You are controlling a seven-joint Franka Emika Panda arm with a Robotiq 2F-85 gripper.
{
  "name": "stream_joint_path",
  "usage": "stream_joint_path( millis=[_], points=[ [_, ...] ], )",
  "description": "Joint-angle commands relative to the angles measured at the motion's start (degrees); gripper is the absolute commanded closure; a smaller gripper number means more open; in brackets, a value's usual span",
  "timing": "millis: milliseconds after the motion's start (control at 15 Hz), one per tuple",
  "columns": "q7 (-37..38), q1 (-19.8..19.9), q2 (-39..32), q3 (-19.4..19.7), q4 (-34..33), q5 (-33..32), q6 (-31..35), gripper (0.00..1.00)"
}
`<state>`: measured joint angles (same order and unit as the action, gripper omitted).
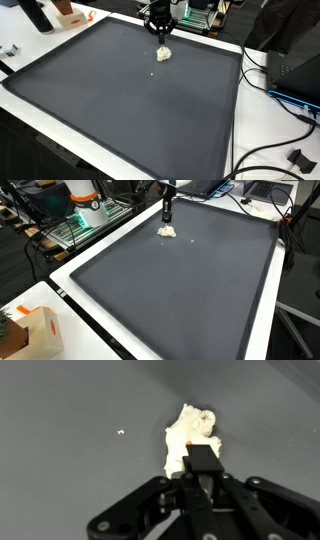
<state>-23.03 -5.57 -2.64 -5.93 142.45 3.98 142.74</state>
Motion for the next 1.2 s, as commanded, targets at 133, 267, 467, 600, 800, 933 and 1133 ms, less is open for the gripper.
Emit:
stream_joint_path(
  millis=[133, 267, 467, 600, 800, 933, 1133],
  points=[
    [-0.23, 0.47, -0.31, -0.04, 0.78, 0.98, 0.52, 0.97],
    [-0.21, 0.41, 0.76, -0.12, 0.96, 1.03, -0.02, 0.97],
    [0.3, 0.28, 2.49, -0.16, 1.18, 0.5, -1.42, 0.97],
    [0.63, 0.23, 3.67, -0.08, 1.25, 0.13, -2.42, 0.97],
    [1.2, 0.05, 6.17, 0.09, 1.25, -0.44, -4.49, 0.97],
    [1.73, -0.1, 8.17, 0.23, 1.17, -0.75, -6.21, 0.97],
    [2.58, -0.32, 11.27, 0.39, 0.8, -1.18, -9.11, 0.97]
  ],
)
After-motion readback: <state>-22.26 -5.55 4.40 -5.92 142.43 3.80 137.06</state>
